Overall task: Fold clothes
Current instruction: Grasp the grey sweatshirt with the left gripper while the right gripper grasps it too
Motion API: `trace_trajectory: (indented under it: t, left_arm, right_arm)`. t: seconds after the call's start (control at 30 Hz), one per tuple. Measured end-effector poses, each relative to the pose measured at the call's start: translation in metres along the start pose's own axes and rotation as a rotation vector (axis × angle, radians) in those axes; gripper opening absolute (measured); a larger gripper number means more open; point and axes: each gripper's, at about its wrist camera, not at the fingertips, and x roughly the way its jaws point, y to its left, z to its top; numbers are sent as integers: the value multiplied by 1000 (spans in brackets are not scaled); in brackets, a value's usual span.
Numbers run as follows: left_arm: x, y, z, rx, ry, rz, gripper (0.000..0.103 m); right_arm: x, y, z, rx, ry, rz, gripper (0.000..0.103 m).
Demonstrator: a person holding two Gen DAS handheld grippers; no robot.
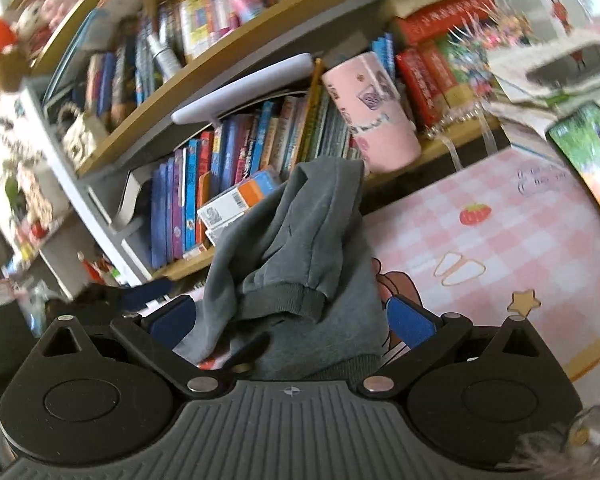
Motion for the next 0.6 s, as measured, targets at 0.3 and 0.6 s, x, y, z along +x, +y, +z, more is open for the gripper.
trace_trajectory:
  t: [0.3,0.6]
  left_arm:
    - [49,-3,7,-39,82,5,98]
    - [73,23,15,-177,132,-70,38]
  right_arm:
    - [-6,-33,6,221,-60,-5,102]
    - [-5,-23,3,147,-80,29,102]
